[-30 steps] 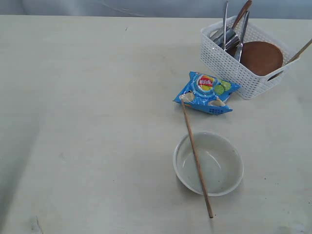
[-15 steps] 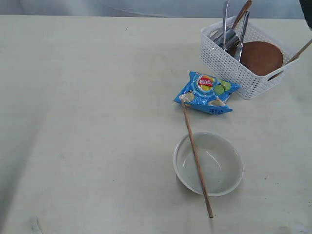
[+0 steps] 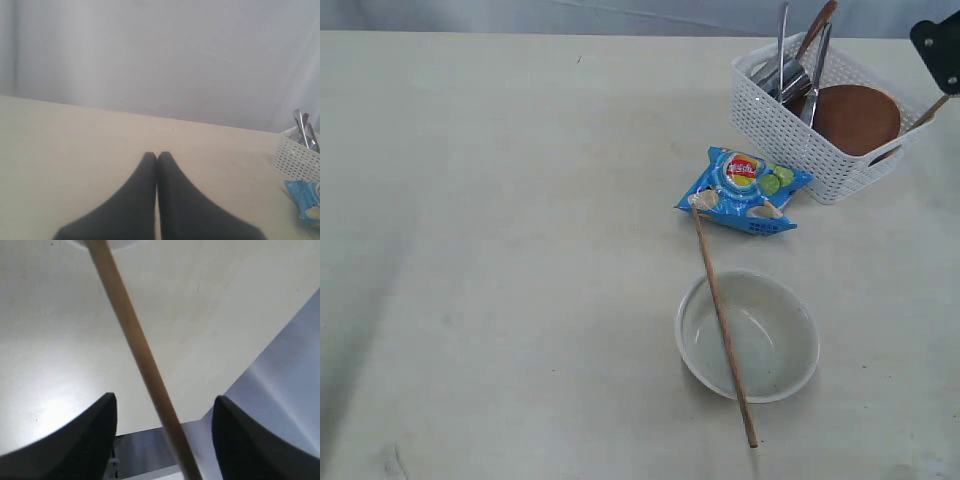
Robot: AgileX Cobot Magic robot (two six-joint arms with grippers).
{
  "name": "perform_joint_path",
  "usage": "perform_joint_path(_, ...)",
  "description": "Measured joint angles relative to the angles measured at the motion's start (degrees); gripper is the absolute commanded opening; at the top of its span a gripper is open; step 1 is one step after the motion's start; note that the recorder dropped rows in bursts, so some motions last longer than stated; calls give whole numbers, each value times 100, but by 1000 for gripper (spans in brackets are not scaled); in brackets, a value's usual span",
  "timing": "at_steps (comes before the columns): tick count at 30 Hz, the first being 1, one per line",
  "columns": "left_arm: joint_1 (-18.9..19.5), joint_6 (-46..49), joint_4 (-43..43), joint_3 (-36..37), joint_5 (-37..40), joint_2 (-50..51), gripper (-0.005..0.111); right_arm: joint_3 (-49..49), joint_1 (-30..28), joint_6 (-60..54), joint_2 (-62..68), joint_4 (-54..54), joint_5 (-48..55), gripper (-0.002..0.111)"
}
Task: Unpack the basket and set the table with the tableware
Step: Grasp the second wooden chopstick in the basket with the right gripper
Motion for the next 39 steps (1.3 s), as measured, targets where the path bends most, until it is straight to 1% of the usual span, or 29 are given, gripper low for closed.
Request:
perform_joint_path(5, 0, 0, 0, 0, 0, 0, 0, 0, 0, 0, 135, -129, -279, 53)
perform_joint_path(7, 0, 0, 0, 0, 0, 0, 0, 0, 0, 0, 135, -176, -373, 47)
perform_joint_path(8, 0, 0, 0, 0, 0, 0, 0, 0, 0, 0, 135, -231, -412, 41)
perform_joint_path(10, 0, 0, 0, 0, 0, 0, 0, 0, 0, 0, 135, -291, -431, 33)
perform_joint_path(13, 0, 0, 0, 0, 0, 0, 0, 0, 0, -4, 135, -382, -418, 26)
perform_joint_path(22, 0, 0, 0, 0, 0, 0, 0, 0, 36, -4, 135, -427, -372, 26)
perform_joint_path(25, 0, 0, 0, 0, 0, 0, 0, 0, 49, -4, 135, -427, -372, 23)
perform_joint_path(28, 0, 0, 0, 0, 0, 0, 0, 0, 59, -4, 135, -427, -372, 11)
perform_joint_path(29, 0, 0, 0, 0, 0, 0, 0, 0, 59, -14, 135, -457, -354, 3)
perform_joint_path(30, 0, 0, 0, 0, 0, 0, 0, 0, 61, -27, 135, -469, -330, 1)
perform_joint_path(33, 0, 0, 0, 0, 0, 0, 0, 0, 71, -27, 135, -546, -321, 0)
perform_joint_path(39, 0, 0, 0, 0, 0, 0, 0, 0, 93, 96, 1, -1304, -204, 0)
